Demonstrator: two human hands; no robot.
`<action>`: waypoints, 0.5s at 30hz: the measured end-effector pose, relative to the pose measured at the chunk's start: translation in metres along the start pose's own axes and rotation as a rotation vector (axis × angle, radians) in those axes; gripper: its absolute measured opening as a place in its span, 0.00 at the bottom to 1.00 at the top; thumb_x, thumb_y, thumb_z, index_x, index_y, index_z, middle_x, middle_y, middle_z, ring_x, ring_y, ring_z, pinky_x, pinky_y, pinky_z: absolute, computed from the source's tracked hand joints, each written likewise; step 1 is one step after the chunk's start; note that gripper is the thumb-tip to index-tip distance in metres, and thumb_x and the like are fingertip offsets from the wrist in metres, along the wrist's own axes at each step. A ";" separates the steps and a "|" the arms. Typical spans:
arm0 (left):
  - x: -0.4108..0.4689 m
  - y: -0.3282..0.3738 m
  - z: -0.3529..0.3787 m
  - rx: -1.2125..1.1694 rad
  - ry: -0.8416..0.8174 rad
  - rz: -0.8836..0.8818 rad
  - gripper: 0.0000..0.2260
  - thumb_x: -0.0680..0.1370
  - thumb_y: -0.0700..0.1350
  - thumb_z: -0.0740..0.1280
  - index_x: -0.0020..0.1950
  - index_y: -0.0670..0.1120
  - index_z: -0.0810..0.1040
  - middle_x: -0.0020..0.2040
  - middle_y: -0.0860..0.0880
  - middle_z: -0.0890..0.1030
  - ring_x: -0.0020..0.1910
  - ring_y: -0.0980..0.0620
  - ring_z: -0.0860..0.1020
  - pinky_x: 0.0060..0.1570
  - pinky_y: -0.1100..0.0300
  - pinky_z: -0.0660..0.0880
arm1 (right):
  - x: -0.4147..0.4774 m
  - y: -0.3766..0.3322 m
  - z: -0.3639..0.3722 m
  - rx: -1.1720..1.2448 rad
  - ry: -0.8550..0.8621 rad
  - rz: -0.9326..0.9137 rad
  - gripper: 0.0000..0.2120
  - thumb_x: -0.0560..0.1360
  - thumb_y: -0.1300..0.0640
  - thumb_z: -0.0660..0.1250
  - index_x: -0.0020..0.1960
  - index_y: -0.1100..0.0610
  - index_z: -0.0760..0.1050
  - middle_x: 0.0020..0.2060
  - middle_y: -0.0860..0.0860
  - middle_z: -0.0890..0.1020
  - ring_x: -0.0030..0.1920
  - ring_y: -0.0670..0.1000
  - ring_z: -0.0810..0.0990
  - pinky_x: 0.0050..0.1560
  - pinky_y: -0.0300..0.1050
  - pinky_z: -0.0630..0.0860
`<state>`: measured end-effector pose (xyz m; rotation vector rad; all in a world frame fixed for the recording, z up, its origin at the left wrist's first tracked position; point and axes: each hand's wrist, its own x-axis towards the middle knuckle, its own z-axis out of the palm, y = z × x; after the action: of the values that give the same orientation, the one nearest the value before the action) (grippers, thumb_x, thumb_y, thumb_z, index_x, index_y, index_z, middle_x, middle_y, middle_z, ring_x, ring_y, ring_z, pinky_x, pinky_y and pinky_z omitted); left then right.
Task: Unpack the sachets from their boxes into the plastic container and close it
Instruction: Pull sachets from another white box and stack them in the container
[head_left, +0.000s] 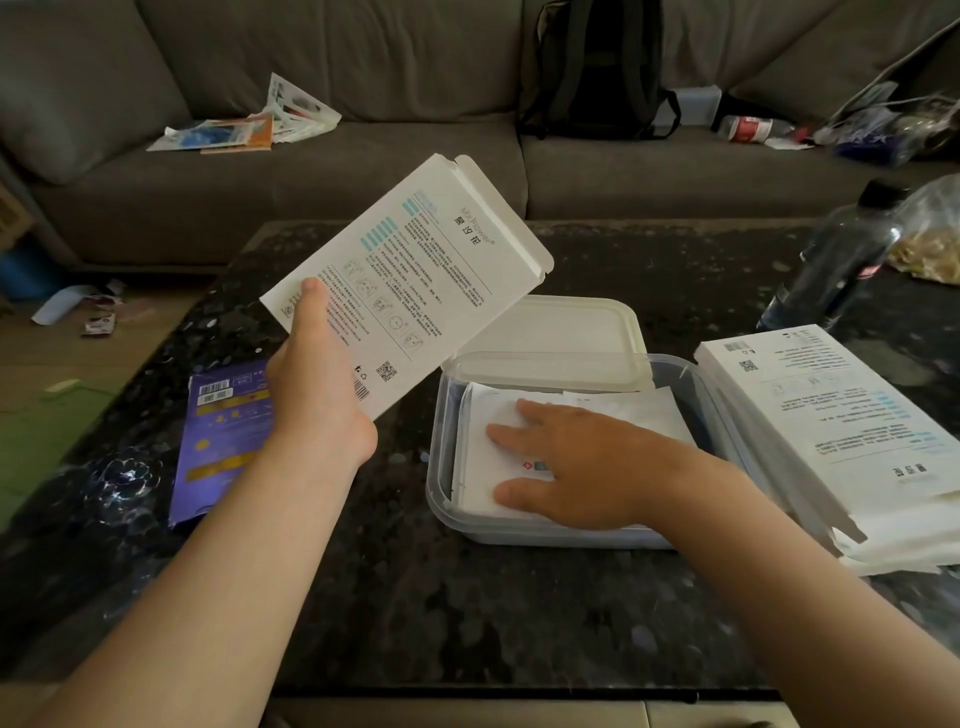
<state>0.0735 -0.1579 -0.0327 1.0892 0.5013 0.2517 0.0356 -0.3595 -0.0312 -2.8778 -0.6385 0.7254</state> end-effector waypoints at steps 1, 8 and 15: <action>0.000 0.000 0.000 0.001 0.002 -0.002 0.14 0.83 0.63 0.64 0.60 0.57 0.83 0.49 0.57 0.89 0.45 0.55 0.88 0.47 0.52 0.84 | 0.000 -0.001 0.000 -0.013 0.013 0.011 0.33 0.80 0.34 0.55 0.81 0.41 0.49 0.82 0.46 0.48 0.81 0.52 0.51 0.78 0.53 0.53; -0.002 -0.001 0.002 0.013 0.008 -0.006 0.14 0.83 0.62 0.65 0.58 0.56 0.83 0.48 0.57 0.89 0.44 0.55 0.88 0.47 0.52 0.84 | 0.003 -0.002 0.001 0.020 0.077 0.004 0.36 0.77 0.31 0.58 0.80 0.41 0.54 0.81 0.47 0.52 0.80 0.53 0.53 0.78 0.55 0.54; -0.002 0.000 0.001 0.027 -0.002 -0.003 0.14 0.82 0.63 0.65 0.59 0.57 0.83 0.50 0.56 0.89 0.45 0.54 0.88 0.52 0.49 0.85 | 0.011 0.001 0.005 0.131 0.065 -0.048 0.35 0.77 0.33 0.61 0.80 0.39 0.53 0.82 0.45 0.48 0.81 0.49 0.44 0.78 0.52 0.48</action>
<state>0.0721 -0.1596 -0.0320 1.1148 0.5062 0.2419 0.0420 -0.3561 -0.0407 -2.7446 -0.6250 0.6398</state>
